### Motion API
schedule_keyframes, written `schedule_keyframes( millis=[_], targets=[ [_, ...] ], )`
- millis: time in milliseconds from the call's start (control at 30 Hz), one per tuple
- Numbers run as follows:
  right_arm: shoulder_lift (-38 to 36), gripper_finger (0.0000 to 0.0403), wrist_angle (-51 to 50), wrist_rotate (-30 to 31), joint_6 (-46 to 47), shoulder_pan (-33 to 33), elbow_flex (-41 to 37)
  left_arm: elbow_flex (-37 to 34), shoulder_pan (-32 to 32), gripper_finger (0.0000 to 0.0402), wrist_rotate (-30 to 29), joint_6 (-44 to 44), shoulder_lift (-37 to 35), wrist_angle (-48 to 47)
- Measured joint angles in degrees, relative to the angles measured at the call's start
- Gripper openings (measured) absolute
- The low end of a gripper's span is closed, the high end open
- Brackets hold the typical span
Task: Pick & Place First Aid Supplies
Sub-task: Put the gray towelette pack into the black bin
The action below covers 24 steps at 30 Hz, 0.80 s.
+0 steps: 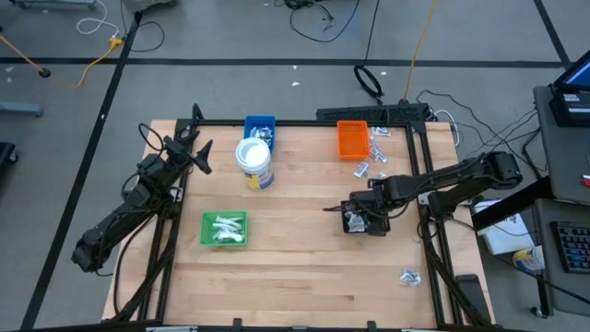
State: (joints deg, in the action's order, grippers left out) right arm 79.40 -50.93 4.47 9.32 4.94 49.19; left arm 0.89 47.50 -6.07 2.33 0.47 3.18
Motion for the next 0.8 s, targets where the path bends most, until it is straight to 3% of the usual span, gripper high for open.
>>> schedule_keyframes(
  millis=[200,367,633,800],
  targets=[
    [-0.28,0.0142,-1.45,0.02,0.00,-0.10,1.05,0.00,-0.01,0.0274,0.00,0.00,0.00,0.00],
    [-0.31,0.0167,-5.93,-0.22,3.04,-0.23,5.57,0.00,0.00,0.0273,0.00,0.00,0.01,0.00],
    [-0.37,0.0158,-13.43,-0.25,24.88,0.72,12.05,0.00,0.00,0.0273,0.00,0.00,0.01,0.00],
    [-0.37,0.0150,-14.06,-4.39,39.96,1.78,12.28,0.00,-0.02,0.0274,0.00,0.00,0.02,0.00]
  ],
)
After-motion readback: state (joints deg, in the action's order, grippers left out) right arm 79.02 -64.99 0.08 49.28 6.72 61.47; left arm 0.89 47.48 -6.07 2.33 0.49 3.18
